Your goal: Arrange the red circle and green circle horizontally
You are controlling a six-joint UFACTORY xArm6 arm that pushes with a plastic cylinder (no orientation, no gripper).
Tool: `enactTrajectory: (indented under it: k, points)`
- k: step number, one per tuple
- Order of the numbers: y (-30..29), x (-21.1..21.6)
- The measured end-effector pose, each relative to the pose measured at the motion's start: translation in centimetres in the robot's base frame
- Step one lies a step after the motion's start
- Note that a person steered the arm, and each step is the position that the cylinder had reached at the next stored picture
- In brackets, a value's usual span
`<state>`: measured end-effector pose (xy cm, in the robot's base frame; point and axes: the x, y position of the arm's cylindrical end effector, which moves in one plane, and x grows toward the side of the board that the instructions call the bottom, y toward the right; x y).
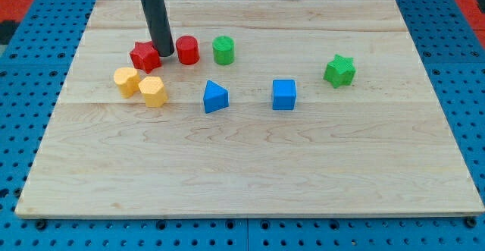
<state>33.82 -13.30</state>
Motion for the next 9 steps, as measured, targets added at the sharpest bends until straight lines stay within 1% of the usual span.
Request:
enactTrajectory:
  k: [1, 2, 3, 4, 5, 6, 7, 8, 9]
  points:
    - [0.0, 1.4]
    - [-0.1, 1.7]
    - [1.3, 2.7]
    - [3.7, 3.0]
    - [8.7, 2.4]
    - [12.0, -0.1]
    - [11.4, -2.0]
    - [10.3, -2.0]
    - [7.8, -2.2]
